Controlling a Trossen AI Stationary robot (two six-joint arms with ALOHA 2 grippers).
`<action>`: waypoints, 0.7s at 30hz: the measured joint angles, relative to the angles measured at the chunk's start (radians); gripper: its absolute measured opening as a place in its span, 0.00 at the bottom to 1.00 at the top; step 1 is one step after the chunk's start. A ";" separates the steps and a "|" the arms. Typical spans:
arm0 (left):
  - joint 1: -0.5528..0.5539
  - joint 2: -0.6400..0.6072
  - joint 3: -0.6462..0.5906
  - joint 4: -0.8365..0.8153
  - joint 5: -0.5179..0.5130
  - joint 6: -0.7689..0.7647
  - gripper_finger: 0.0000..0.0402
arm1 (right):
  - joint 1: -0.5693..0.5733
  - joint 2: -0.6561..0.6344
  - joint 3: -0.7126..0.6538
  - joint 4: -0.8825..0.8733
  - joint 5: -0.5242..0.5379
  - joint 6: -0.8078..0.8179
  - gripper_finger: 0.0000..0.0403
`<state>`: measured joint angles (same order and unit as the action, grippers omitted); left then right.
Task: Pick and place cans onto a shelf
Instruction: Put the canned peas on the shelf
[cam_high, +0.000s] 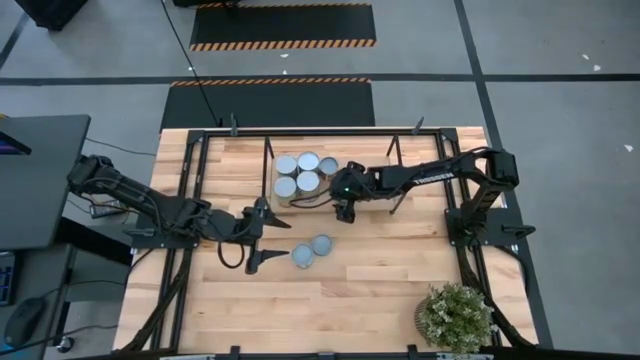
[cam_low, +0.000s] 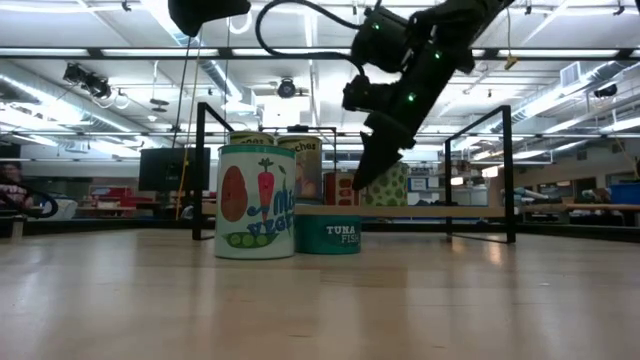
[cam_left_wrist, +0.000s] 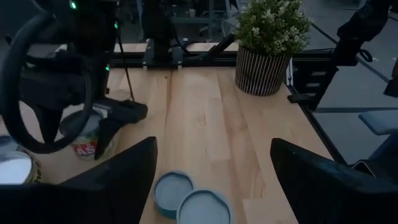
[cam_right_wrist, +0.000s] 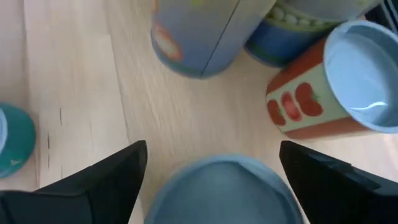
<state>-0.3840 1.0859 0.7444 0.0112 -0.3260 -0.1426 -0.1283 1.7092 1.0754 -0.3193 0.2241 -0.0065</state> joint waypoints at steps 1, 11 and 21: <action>0.000 0.000 0.000 -0.001 0.000 -0.003 0.79 | 0.002 0.000 0.017 -0.030 0.005 -0.005 0.93; 0.000 0.000 0.000 -0.003 0.015 -0.023 0.79 | 0.071 -0.038 0.103 -0.227 0.079 -0.016 0.93; 0.000 0.000 0.000 -0.009 0.015 -0.028 0.79 | 0.159 -0.049 0.104 -0.437 0.306 0.088 0.93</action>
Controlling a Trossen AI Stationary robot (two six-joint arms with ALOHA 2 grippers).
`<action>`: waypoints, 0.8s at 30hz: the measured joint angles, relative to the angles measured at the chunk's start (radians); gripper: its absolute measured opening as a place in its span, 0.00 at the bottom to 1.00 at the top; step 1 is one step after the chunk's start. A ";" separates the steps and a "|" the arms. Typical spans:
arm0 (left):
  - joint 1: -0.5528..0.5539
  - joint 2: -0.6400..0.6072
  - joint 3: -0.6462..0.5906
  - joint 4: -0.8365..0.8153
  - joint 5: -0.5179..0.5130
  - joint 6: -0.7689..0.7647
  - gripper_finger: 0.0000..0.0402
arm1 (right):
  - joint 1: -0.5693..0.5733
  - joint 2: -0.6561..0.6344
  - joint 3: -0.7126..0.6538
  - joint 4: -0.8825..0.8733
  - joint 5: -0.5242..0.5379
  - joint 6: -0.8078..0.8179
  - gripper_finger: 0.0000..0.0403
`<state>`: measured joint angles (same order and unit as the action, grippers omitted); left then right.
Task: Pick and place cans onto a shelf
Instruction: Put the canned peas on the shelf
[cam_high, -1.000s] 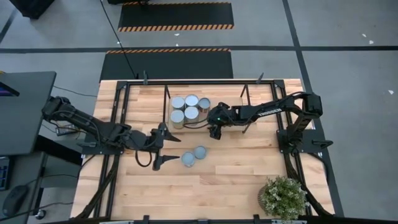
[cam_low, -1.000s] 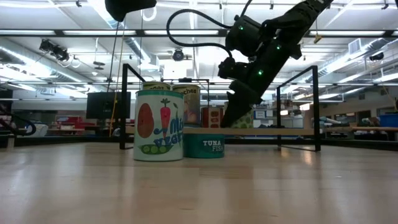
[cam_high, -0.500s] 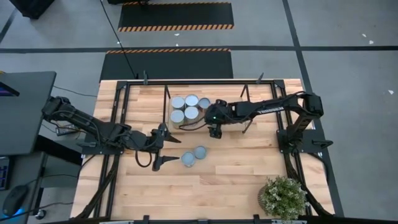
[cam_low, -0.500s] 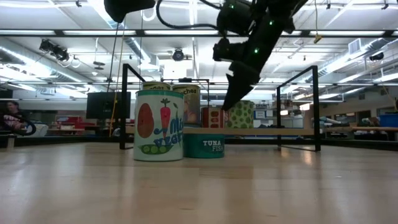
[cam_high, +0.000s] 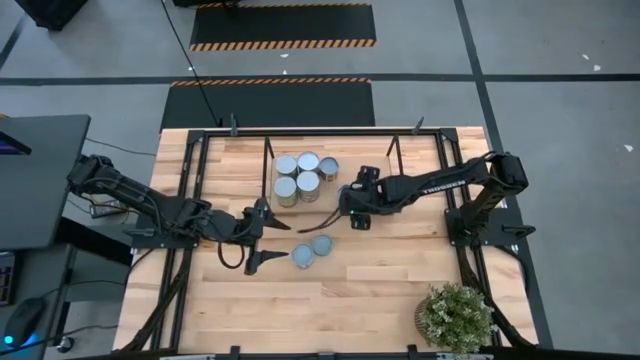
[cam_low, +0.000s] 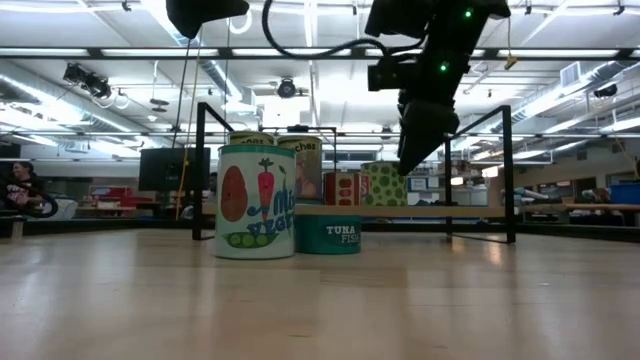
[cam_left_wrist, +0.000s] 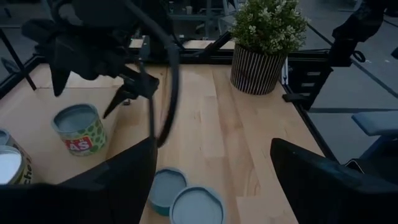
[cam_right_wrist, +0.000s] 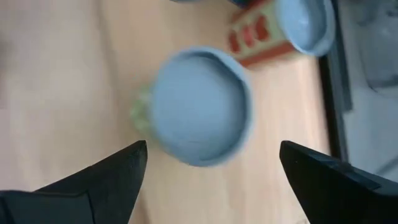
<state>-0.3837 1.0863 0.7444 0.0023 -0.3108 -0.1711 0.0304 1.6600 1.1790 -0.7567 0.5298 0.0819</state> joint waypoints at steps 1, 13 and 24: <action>0.002 0.000 0.000 0.000 -0.005 0.000 0.79 | -0.004 0.000 0.000 -0.008 0.017 0.019 0.93; 0.006 0.000 0.000 -0.001 -0.027 0.000 0.79 | -0.059 -0.001 0.000 -0.016 0.159 -0.023 0.93; 0.006 0.000 0.000 -0.013 -0.026 -0.001 0.79 | -0.155 -0.001 0.000 -0.018 0.148 -0.155 0.93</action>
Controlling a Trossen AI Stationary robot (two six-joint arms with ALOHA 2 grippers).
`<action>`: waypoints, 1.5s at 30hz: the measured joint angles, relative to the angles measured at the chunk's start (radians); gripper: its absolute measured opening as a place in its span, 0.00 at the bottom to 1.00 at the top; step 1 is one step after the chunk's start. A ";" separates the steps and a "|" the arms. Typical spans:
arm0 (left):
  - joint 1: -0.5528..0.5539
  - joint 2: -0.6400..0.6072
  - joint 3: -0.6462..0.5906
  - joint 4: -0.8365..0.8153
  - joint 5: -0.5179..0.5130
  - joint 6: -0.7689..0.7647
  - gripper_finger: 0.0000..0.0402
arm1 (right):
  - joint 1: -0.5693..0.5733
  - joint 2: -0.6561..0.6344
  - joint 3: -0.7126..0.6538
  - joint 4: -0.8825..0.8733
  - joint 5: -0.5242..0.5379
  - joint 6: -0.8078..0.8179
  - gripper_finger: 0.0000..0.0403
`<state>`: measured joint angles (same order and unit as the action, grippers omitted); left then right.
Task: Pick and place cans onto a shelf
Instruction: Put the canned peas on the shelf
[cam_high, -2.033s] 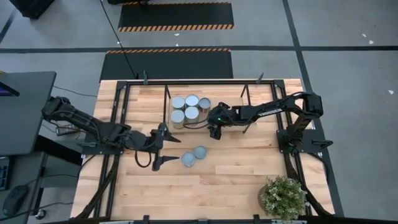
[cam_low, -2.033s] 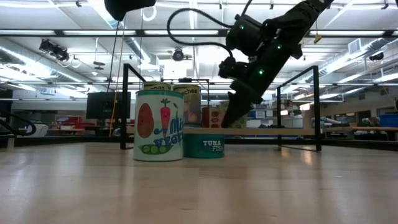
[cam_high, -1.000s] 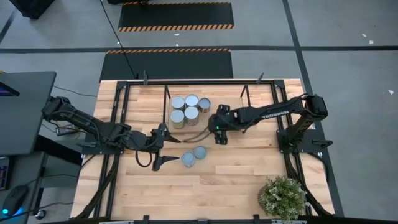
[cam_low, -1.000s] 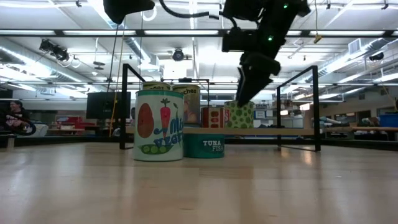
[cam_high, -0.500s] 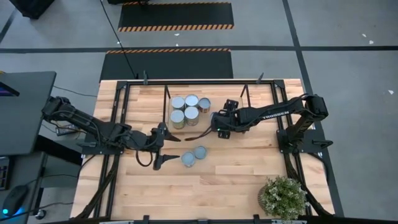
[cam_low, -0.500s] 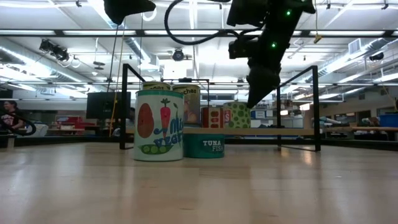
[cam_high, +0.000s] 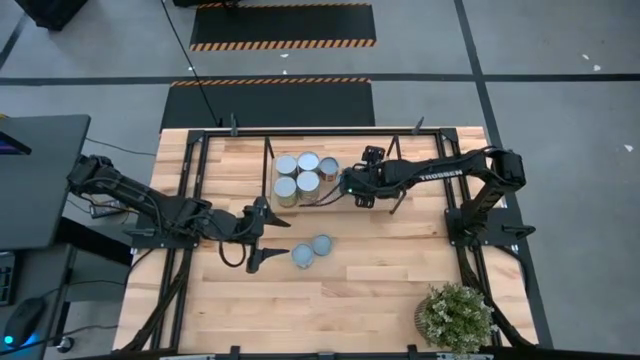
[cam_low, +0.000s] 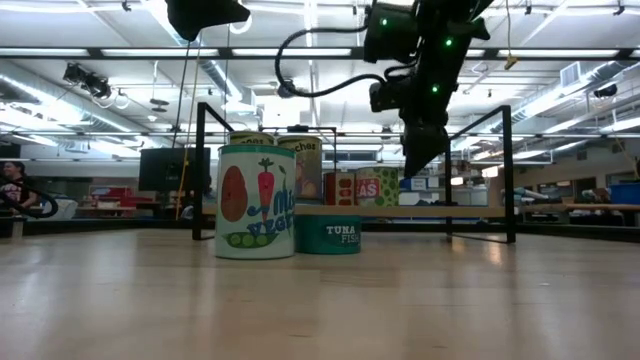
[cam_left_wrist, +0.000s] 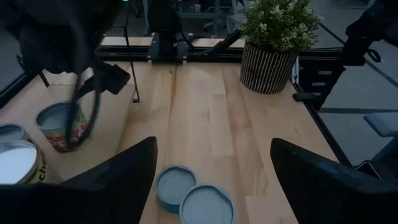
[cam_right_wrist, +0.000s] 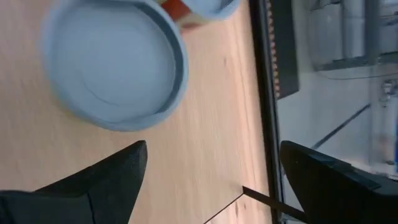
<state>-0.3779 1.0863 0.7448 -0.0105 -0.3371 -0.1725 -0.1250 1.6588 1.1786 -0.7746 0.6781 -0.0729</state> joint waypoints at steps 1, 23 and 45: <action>0.000 0.000 0.000 0.000 0.000 0.000 0.79 | -0.018 0.000 0.000 0.000 -0.023 -0.014 0.93; 0.000 0.000 0.000 -0.017 0.000 -0.001 0.79 | -0.175 0.000 0.000 0.227 -0.303 -0.394 0.93; -0.002 0.000 0.000 -0.019 0.000 -0.001 0.79 | -0.105 0.000 0.000 0.275 -0.384 -0.347 0.93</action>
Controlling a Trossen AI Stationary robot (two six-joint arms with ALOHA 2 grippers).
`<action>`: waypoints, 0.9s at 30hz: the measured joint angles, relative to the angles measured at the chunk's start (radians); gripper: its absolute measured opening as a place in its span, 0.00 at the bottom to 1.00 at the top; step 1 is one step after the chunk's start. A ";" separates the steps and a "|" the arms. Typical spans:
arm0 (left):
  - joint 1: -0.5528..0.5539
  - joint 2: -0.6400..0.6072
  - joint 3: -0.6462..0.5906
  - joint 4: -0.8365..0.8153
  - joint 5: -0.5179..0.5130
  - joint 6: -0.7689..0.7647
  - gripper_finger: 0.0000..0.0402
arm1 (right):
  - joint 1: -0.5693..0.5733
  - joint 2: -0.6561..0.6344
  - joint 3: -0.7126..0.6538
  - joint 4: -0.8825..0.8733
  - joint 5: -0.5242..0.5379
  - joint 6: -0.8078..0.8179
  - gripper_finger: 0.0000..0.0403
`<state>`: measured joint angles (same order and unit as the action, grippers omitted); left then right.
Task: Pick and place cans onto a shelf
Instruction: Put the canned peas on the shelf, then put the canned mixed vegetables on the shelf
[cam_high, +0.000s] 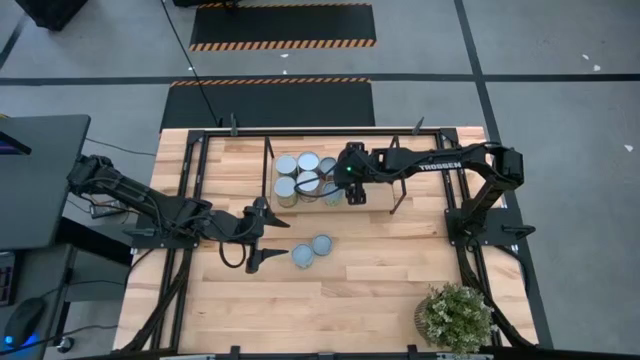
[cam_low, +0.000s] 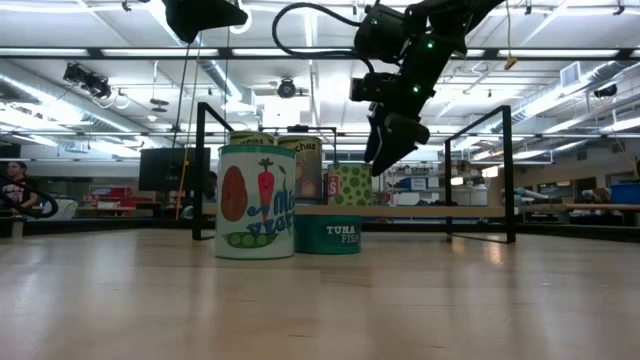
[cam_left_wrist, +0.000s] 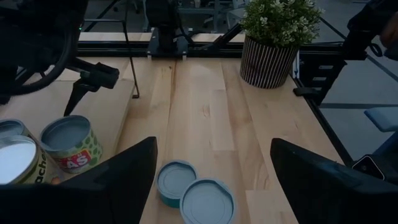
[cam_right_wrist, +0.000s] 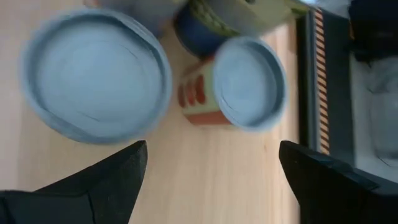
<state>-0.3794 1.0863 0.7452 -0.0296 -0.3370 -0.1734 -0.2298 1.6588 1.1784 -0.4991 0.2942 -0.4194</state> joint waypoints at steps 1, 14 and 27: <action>0.000 0.000 0.000 0.000 0.000 0.000 0.79 | 0.000 0.000 0.000 -0.008 0.026 0.003 0.93; 0.000 0.000 0.000 -0.025 0.000 -0.021 0.79 | 0.112 -0.018 0.000 -0.104 0.014 0.149 0.93; 0.000 0.000 0.000 -0.024 0.000 -0.024 0.79 | 0.140 -0.017 0.000 -0.026 0.222 0.113 0.93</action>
<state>-0.3794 1.0866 0.7452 -0.0540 -0.3370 -0.1978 -0.0897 1.6421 1.1782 -0.5247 0.5161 -0.3061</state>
